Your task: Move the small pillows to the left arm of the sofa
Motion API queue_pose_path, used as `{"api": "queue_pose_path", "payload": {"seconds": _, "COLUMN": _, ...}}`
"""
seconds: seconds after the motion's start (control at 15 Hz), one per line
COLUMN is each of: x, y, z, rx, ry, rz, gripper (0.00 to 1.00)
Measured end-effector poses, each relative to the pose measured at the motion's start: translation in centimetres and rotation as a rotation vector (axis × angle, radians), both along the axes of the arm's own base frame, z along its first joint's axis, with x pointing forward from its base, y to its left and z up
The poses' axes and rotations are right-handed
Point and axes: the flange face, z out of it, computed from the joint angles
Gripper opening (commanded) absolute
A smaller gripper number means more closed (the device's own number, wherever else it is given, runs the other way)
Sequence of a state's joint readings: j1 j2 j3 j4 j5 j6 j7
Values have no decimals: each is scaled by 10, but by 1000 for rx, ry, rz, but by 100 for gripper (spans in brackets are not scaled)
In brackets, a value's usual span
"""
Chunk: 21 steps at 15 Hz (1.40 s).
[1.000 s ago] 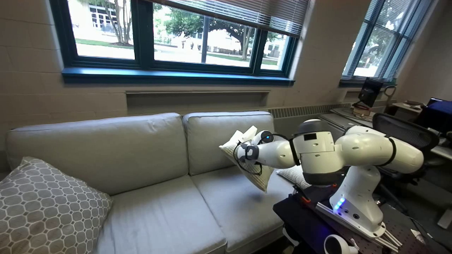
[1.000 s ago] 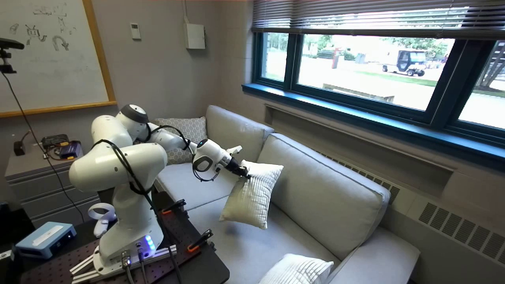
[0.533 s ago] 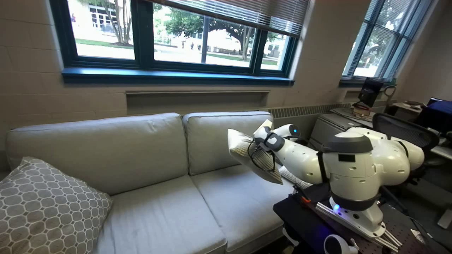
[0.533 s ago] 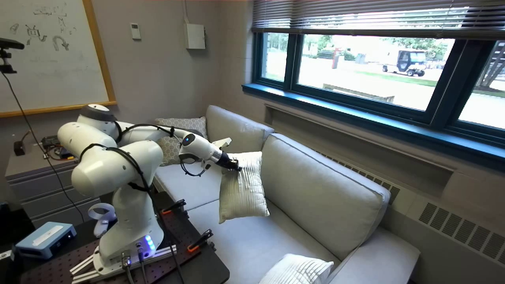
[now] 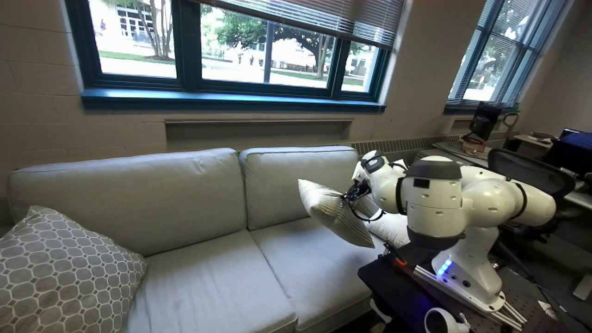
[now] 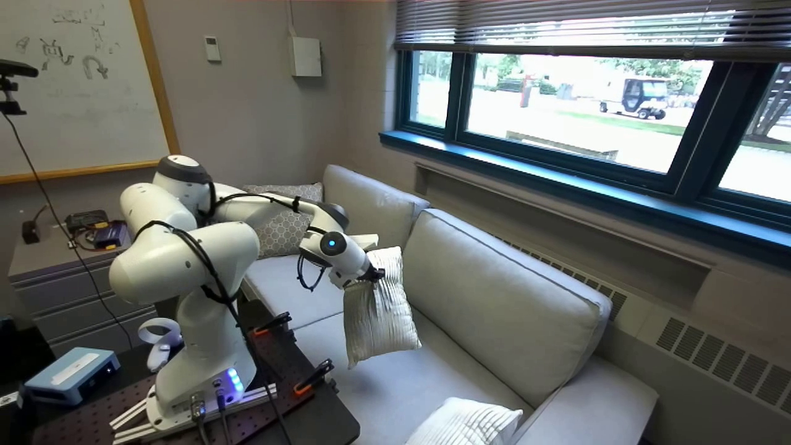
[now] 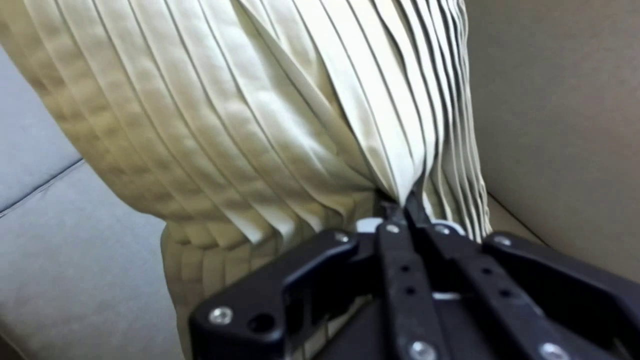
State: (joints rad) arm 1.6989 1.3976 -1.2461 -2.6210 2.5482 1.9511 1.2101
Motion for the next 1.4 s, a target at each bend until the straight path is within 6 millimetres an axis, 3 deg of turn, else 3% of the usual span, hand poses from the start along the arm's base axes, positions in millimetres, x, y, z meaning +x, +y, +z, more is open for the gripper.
{"api": "queue_pose_path", "payload": {"seconds": 0.6, "x": 9, "y": -181, "z": -46, "rx": 350, "ry": 43, "rz": 172, "gripper": 1}}
{"api": "queue_pose_path", "payload": {"seconds": 0.8, "x": 22, "y": -252, "z": -63, "rx": 351, "ry": 103, "rz": 132, "gripper": 1}}
{"api": "queue_pose_path", "payload": {"seconds": 0.93, "x": 39, "y": -286, "z": -65, "rx": 284, "ry": 164, "rz": 102, "gripper": 1}}
{"api": "queue_pose_path", "payload": {"seconds": 1.0, "x": 49, "y": -296, "z": -65, "rx": 245, "ry": 190, "rz": 92, "gripper": 1}}
{"api": "queue_pose_path", "payload": {"seconds": 1.13, "x": 75, "y": -296, "z": -66, "rx": 179, "ry": 236, "rz": 86, "gripper": 1}}
{"api": "queue_pose_path", "payload": {"seconds": 1.4, "x": 132, "y": -245, "z": -72, "rx": 80, "ry": 284, "rz": 146, "gripper": 1}}
